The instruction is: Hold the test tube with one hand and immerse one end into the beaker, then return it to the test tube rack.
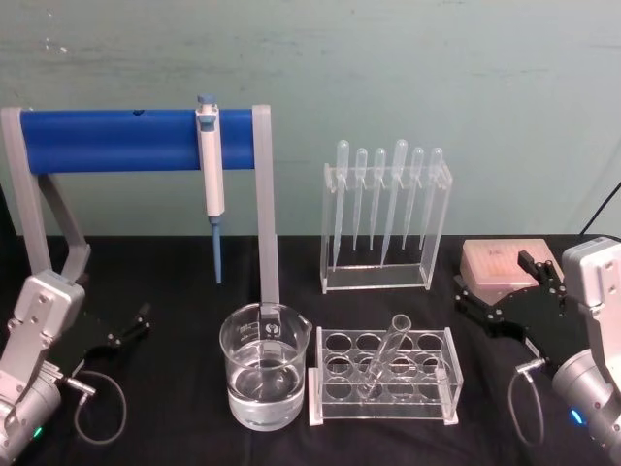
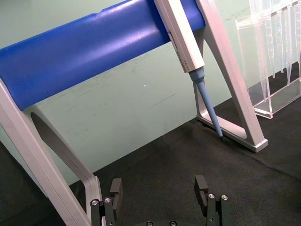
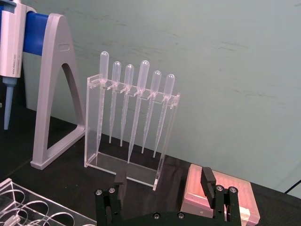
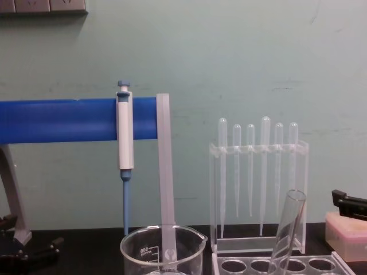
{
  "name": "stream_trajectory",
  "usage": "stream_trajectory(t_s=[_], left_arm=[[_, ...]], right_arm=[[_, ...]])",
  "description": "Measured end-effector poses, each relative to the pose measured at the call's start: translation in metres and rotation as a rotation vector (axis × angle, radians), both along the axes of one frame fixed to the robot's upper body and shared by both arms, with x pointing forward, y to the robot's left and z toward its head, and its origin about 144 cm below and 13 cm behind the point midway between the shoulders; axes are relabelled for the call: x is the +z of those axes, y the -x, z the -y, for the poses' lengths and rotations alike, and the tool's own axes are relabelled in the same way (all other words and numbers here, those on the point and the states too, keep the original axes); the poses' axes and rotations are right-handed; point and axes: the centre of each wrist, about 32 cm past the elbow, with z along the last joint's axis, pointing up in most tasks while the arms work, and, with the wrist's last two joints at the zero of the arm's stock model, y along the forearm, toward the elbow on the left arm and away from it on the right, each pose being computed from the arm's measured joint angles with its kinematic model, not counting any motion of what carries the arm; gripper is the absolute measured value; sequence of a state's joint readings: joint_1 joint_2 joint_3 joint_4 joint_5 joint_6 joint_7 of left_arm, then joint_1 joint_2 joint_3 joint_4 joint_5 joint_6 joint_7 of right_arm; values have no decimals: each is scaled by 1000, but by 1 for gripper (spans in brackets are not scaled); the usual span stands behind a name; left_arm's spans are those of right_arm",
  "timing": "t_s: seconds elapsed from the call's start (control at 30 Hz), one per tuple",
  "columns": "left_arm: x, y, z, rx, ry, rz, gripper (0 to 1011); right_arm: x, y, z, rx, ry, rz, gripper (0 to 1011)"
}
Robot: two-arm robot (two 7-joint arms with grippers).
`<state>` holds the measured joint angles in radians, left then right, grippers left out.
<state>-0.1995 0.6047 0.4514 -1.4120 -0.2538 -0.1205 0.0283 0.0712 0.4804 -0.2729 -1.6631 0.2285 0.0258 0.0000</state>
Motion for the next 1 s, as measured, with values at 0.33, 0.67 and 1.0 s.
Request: stream_trajectory(t_s=[0.33,0.67,1.0], left_arm=[[0,0,0,0,0,0,1000],[0,0,0,0,0,0,1000],[0,0,0,0,0,0,1000]], right_arm=[[0,0,0,0,-2,1,1003],[0,0,0,1,-3,1,1003],[0,0,0,1,-3,1,1003]])
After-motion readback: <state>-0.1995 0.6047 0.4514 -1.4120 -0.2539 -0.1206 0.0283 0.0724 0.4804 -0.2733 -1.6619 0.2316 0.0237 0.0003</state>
